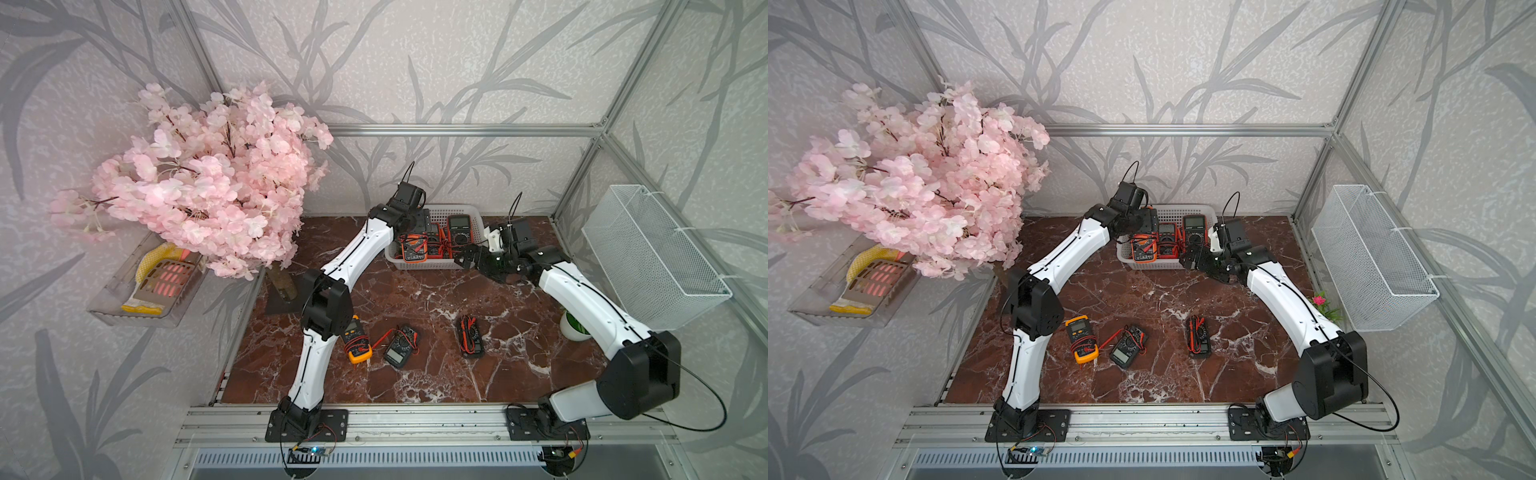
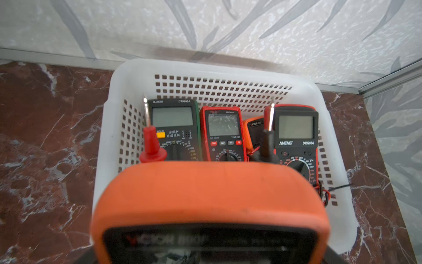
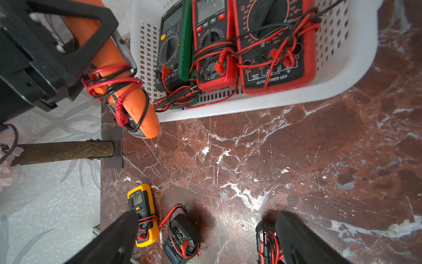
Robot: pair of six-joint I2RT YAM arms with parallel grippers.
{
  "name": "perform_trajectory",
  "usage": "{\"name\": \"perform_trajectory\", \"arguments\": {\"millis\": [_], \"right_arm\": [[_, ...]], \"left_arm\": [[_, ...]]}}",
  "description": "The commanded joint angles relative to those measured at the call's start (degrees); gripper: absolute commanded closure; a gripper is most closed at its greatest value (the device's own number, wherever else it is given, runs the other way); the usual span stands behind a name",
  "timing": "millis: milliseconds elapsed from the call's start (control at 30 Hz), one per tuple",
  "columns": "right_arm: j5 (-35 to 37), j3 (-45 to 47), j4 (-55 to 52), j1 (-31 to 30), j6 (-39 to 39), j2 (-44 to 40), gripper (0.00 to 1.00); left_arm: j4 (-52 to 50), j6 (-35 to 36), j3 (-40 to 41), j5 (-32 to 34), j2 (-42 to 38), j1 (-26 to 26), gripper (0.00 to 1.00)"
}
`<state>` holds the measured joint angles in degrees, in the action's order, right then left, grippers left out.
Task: Put the multimeter into the basket
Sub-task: Place the multimeter in the basket.
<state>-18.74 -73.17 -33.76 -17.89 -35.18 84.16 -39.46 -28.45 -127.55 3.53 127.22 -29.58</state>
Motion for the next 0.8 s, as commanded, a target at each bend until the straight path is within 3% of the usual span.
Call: {"name": "perform_trajectory", "arguments": {"millis": [0, 333, 767], "right_arm": [[0.0, 0.1, -0.2, 0.6, 0.9, -2.0, 0.01], [0.5, 3.2, -0.8, 2.7, 1.7, -4.6, 0.01], [0.7, 6.6, -1.0, 4.6, 2.0, -6.9, 0.01]], "left_arm": [[1.4, 0.8, -6.5, 1.4, 2.6, -0.2, 0.6], [6.0, 1.6, -20.8, 2.9, 13.9, -1.4, 0.57], [9.7, 4.5, -21.5, 5.6, 18.8, -4.3, 0.5]]}}
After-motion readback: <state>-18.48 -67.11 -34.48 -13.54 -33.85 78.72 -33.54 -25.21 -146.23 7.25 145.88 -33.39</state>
